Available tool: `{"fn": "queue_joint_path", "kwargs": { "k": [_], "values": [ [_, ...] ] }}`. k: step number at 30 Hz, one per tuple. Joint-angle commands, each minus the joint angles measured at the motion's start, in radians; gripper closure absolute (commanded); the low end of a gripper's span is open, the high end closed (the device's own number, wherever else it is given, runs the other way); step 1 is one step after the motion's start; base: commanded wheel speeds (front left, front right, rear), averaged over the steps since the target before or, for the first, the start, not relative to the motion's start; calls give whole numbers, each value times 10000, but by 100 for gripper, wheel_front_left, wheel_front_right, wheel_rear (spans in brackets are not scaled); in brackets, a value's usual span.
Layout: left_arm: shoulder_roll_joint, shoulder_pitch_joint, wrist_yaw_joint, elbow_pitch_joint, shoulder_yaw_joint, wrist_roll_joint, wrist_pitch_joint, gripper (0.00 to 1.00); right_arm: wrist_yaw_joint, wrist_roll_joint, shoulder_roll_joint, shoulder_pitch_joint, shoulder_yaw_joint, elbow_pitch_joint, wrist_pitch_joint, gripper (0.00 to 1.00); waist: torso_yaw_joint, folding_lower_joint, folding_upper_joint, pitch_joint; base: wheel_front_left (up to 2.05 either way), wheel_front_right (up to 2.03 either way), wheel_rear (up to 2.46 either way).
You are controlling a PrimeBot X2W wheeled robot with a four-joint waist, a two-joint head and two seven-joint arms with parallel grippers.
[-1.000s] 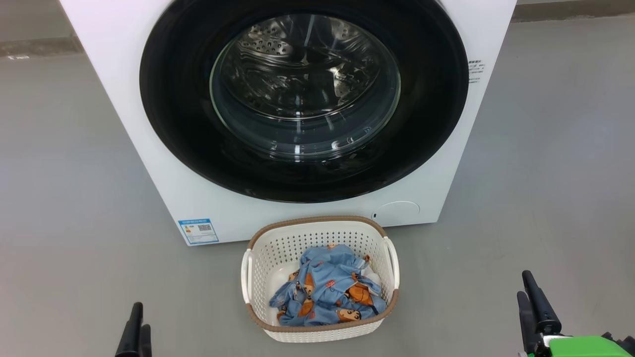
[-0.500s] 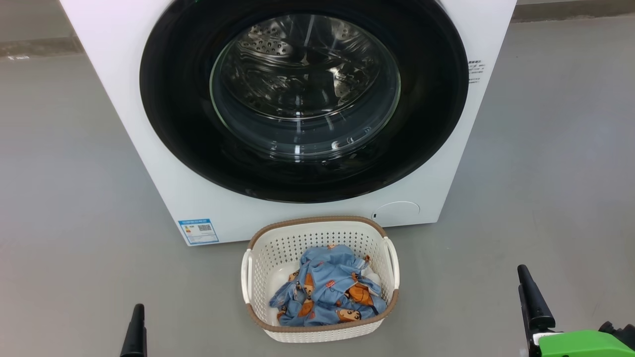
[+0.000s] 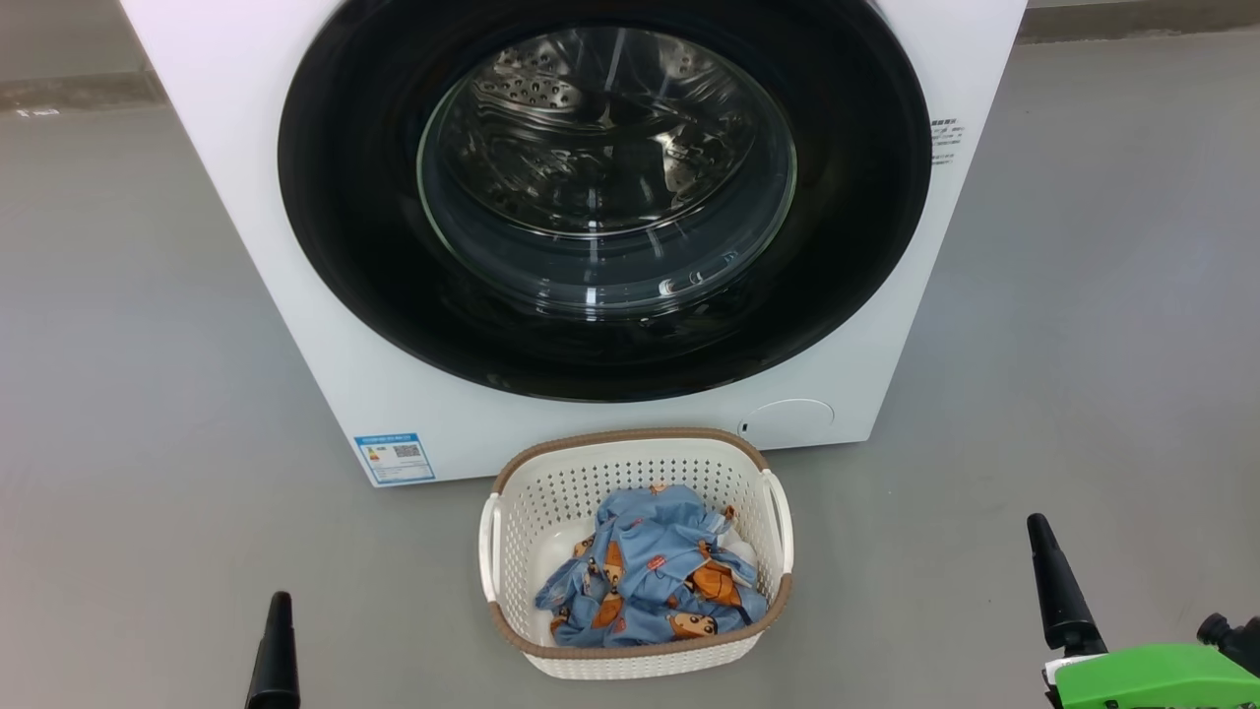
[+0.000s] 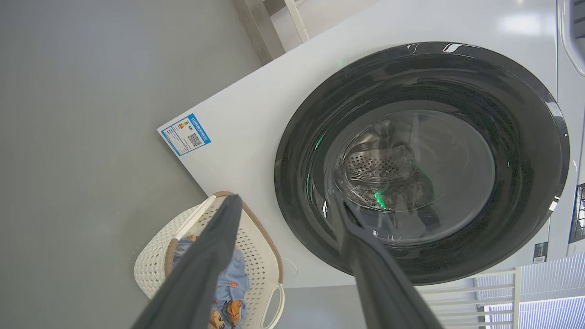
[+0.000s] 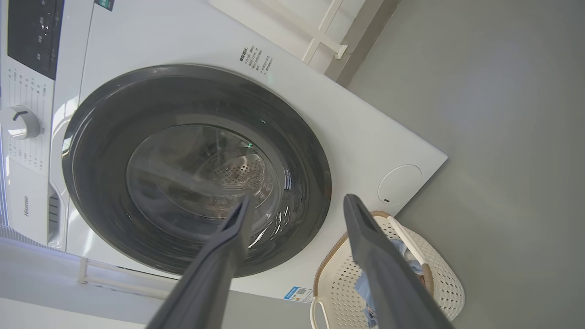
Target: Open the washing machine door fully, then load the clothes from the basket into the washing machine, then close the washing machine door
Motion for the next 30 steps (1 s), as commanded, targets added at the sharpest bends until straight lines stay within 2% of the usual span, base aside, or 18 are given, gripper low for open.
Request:
{"fn": "queue_joint_path", "kwargs": {
  "k": [1, 18, 30],
  "values": [
    [231, -411, -51, -180, 126, 352, -120, 0, 7, -410, -150, -159, 153, -348, -115, 0, 0, -1, -1, 2, 0, 0, 0],
    [279, -454, -67, -48, 228, 2491, -619, 0, 9, -3000, -415, -127, 518, -635, -612, 0, -2, -1, -1, -90, 0, 0, 0],
    [310, -466, -78, 70, 144, 4485, -942, 0, 10, -4783, -717, -129, 764, -627, -934, 0, 5, -1, -1, -135, 0, 0, 0]
  ]
}}
